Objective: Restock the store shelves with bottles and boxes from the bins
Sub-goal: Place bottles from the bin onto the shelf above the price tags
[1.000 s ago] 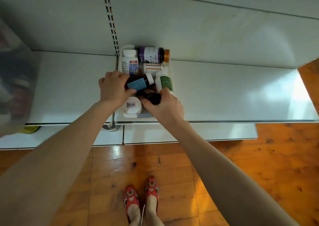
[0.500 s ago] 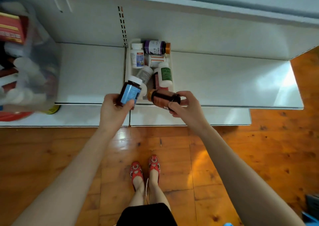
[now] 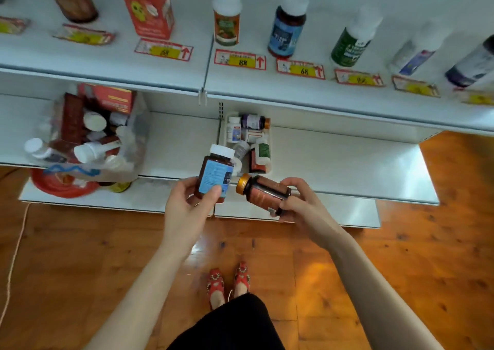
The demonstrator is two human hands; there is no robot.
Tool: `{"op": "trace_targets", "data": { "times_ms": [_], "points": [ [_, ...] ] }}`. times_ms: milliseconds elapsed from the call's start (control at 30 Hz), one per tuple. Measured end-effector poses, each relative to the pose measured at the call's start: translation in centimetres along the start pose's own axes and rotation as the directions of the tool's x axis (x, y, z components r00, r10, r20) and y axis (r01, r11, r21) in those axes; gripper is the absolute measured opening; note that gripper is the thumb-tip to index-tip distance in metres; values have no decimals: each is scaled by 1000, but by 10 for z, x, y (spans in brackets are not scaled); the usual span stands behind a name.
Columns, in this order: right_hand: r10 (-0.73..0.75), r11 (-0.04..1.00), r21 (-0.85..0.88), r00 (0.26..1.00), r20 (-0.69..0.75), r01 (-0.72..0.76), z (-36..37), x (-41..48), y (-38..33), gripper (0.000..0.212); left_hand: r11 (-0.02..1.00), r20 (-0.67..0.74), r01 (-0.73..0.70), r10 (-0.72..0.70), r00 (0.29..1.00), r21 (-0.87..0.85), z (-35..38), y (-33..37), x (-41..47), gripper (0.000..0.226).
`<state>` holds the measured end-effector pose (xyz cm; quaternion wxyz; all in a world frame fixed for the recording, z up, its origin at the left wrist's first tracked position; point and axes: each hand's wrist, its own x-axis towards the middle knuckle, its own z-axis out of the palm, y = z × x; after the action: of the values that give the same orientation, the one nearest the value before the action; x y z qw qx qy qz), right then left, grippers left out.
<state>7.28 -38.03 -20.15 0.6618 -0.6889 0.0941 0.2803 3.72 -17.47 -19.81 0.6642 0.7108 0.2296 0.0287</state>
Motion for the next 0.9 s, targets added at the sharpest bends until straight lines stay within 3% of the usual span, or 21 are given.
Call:
{"op": "trace_targets", "data": {
  "times_ms": [200, 433, 600, 700, 900],
  "points": [
    [-94, 959, 274, 993, 69, 72, 12, -3, -58, 37, 983, -60, -108, 100, 993, -146, -20, 54, -11, 32],
    [-199, 891, 451, 942, 269, 59, 27, 4, -128, 79, 937, -160, -212, 172, 972, -278, -33, 100, -14, 36],
    [-213, 941, 319, 932, 292, 115, 53, 13, -162, 42, 915, -263, -266, 188, 946, -304, -46, 115, -11, 31],
    [-241, 965, 171, 926, 290, 197, 66, 19, -170, 54, 903, -321, -295, 192, 927, -311, -53, 120, -8, 23],
    [-160, 983, 138, 940, 301, 123, 93, 30, -188, 29, 898, -368, -317, 196, 909, -305, -72, 124, -1, 22]
  ]
}}
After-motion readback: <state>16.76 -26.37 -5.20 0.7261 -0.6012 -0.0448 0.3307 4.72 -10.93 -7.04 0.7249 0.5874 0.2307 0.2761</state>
